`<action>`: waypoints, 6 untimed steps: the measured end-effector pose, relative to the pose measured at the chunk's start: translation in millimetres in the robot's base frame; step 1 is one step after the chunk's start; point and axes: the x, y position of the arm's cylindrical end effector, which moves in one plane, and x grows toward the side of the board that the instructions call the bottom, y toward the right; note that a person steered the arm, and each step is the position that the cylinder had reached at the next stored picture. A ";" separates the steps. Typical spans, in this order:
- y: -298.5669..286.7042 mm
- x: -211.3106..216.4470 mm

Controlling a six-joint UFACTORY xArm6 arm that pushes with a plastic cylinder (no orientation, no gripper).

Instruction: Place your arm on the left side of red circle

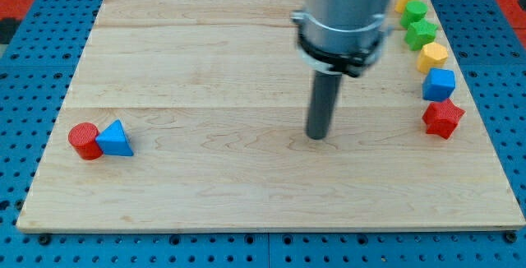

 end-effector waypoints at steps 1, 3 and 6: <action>-52.5 -23.4; -172.3 -37.0; -319.0 -44.5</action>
